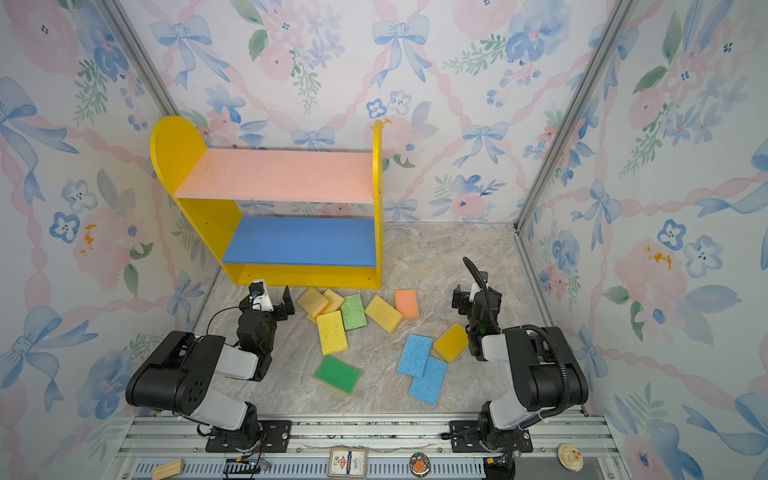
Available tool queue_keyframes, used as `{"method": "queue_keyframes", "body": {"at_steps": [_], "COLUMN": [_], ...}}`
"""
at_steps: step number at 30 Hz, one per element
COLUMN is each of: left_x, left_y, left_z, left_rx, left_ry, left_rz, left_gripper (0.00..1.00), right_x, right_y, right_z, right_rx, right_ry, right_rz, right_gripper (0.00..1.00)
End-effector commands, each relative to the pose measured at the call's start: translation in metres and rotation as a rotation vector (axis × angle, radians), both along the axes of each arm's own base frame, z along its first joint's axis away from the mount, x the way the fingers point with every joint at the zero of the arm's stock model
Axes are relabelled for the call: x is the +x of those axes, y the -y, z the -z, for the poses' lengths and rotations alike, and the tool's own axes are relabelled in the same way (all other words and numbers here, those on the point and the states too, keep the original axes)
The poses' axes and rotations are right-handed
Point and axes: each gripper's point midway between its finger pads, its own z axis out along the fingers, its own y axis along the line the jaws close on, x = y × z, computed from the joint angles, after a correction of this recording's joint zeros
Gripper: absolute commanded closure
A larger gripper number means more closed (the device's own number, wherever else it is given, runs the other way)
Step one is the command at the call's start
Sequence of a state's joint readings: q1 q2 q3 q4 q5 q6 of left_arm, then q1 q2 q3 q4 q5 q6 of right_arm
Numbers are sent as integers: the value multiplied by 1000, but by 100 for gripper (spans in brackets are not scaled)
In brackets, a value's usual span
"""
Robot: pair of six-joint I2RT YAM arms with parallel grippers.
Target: Place and organize the cleaning sponges onto the shelf
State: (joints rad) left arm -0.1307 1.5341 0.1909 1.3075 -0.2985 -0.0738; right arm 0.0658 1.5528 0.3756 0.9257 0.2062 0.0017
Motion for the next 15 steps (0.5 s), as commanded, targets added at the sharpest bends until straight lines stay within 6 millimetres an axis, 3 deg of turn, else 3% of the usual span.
{"method": "queue_keyframes", "body": {"at_steps": [1, 7, 11, 15], "left_x": [3, 5, 0, 2], "left_y": [-9, -18, -27, -23], "left_z": [-15, -46, -64, -80], "left_rx": [9, -44, -196, -282], "left_ry": [19, 32, 70, 51], "left_rz": [-65, -142, -210, -211], "left_gripper": [2, 2, 2, 2], "right_x": [2, 3, 0, -5], "right_y": [8, 26, 40, 36], "right_z": [-16, -47, -76, -103], "right_rx": [26, 28, 223, 289], "right_ry": [14, -53, -44, -68], "right_rz": [38, 152, 214, 209], "right_gripper": [3, 3, 3, 3]}}
